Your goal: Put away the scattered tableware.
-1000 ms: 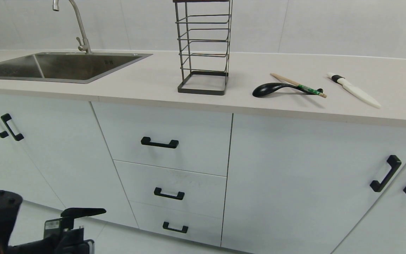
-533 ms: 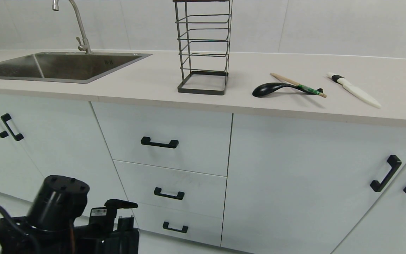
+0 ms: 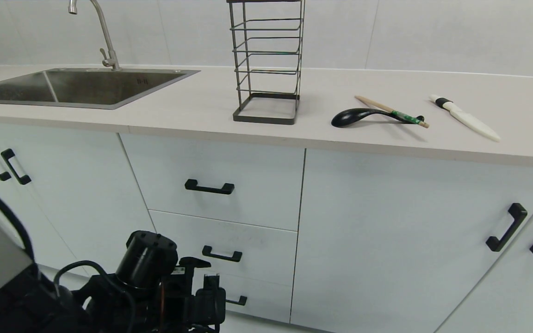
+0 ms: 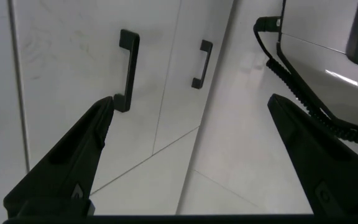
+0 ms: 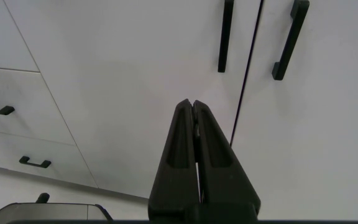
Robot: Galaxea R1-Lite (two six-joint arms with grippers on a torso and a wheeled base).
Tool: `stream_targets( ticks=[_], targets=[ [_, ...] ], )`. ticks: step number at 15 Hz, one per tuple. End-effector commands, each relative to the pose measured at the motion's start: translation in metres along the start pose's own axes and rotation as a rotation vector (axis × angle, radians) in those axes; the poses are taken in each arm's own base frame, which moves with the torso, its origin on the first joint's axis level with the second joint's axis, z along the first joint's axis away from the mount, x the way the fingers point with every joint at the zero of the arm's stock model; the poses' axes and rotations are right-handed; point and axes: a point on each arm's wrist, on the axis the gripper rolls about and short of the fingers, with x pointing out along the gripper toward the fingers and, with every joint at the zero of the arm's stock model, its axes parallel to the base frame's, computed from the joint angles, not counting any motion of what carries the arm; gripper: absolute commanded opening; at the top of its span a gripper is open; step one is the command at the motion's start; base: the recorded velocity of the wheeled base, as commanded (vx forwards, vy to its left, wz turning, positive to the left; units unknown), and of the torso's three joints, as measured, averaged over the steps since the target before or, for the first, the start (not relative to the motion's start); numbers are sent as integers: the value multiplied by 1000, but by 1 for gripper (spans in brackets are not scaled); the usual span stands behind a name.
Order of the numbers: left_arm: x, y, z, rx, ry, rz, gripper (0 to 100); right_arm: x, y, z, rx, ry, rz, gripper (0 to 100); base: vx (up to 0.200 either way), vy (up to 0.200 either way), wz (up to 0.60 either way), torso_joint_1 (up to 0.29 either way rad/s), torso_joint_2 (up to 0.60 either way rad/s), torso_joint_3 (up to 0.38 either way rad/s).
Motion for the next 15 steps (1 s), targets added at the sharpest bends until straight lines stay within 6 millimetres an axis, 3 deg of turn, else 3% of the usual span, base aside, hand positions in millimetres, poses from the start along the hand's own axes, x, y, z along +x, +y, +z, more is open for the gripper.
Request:
stream_targets(
  ticks=[1,6,12,15],
  targets=[
    [32,-11,-9,-7,36,-60,100,0,0,0,0,2,1,0,0,0,0,0,0,0],
    [54,-3,-9,0,13,0,100,0,0,0,0,2,1,0,0,0,0,0,0,0],
    [81,22,-30,45,52,50,100,0,0,0,0,2,1,0,0,0,0,0,0,0],
    [95,28,-31,44,49,59,100,0,0,0,0,2,1,0,0,0,0,0,0,0]
  ],
)
